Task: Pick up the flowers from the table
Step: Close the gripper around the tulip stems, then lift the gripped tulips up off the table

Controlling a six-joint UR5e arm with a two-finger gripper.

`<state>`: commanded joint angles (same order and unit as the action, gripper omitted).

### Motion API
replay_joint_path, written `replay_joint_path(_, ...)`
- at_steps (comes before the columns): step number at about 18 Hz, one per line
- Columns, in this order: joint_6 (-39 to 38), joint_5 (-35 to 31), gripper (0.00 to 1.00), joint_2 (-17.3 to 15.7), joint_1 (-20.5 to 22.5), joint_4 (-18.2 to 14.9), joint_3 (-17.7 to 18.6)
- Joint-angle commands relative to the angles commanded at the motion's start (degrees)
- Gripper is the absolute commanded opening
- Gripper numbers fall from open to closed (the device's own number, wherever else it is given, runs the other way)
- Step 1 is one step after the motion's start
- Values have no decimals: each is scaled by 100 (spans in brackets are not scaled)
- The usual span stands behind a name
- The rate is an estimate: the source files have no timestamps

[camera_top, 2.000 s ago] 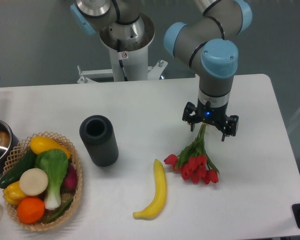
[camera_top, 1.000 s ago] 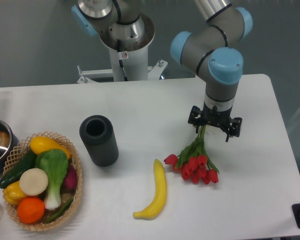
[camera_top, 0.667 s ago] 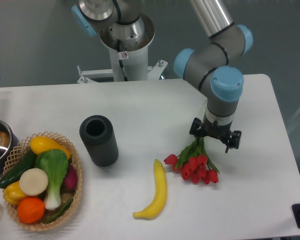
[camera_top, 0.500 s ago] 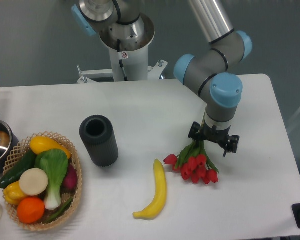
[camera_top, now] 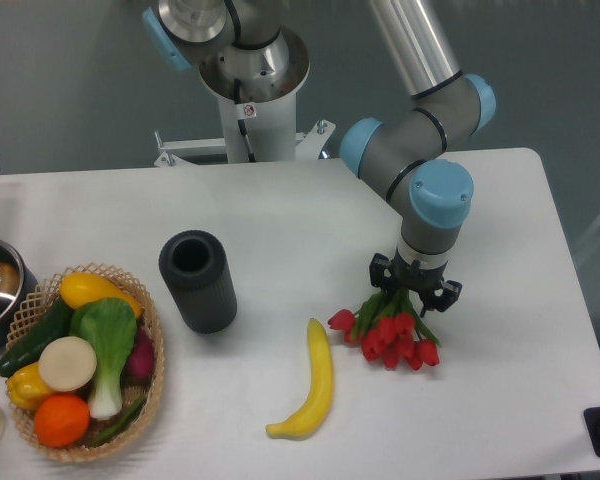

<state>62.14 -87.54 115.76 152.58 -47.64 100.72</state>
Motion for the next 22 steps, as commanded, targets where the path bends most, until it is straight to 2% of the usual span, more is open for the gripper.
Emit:
replay_joint_path(8,-9,-18,0,-439,61,-97,-61)
replay_joint_path(11,0,-18,0,-624,166,-246,-166)
replay_joint_path(13,-9,-18,0,-651,237,-604,-429)
replay_joint_path(17,-26,-9,0,-651,404,-2010,-1343)
replay_joint_path(19,-35,-18,0,-642,413,-2354,-1607)
replay_joint_path(22,-35,-18,0,-633,422,-2584,-1784)
